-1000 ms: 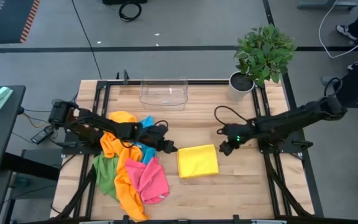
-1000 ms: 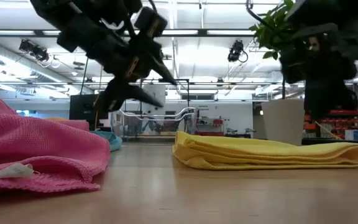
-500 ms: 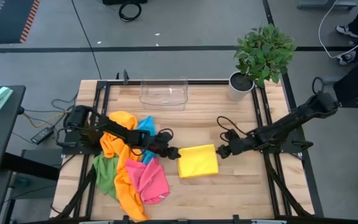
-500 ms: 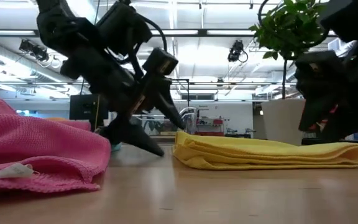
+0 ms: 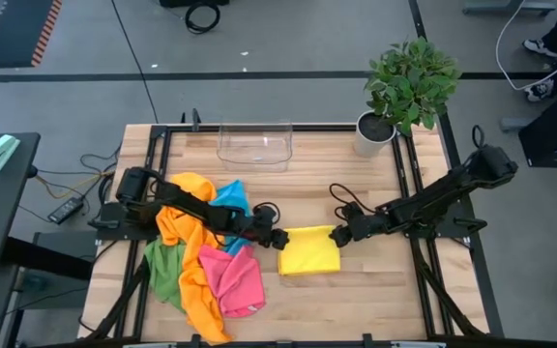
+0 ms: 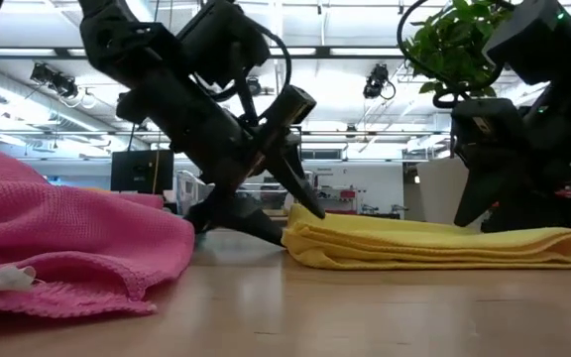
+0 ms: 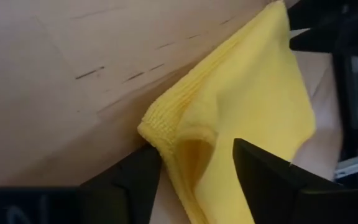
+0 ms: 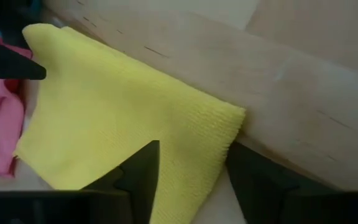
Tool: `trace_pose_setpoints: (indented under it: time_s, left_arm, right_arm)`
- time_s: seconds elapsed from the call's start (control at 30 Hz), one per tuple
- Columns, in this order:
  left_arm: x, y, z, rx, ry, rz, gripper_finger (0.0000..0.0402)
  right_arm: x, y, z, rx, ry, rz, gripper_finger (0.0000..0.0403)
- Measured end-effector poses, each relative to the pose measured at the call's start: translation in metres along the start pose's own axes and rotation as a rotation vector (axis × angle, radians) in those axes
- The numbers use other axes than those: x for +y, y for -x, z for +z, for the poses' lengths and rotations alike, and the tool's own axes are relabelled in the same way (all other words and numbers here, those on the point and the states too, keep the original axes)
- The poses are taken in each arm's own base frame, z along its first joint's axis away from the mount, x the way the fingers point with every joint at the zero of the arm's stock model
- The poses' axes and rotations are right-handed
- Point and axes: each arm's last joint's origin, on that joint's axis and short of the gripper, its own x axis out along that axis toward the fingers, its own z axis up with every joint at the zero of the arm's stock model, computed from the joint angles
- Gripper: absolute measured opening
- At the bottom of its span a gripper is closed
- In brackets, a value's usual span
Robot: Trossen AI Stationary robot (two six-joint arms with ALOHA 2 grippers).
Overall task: Fold microfiber towels
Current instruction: Put the yellow microfiber towel into the transparent bin
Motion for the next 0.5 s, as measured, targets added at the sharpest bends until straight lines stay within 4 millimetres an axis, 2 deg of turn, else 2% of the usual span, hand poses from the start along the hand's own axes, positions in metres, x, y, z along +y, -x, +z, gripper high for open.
trace_pose_setpoints:
  time_s: [0.33,0.43,0.5]
  left_arm:
    - [0.0011,-0.0075,-0.0107,-0.045,-0.076,0.052,0.0074]
    - [0.001,-0.0078,-0.0104,-0.051,-0.114,0.046,0.0022]
    - [-0.0004,-0.0083,-0.0095,-0.078,-0.129,0.031,0.0013]
  right_arm:
    - [-0.002,-0.0006,-0.0004,-0.042,0.054,-0.022,0.0023]
    - [-0.0015,-0.0006,0.0005,-0.062,0.075,-0.021,0.0009]
    - [-0.0017,-0.0006,0.0008,-0.074,0.09,-0.025,0.0009]
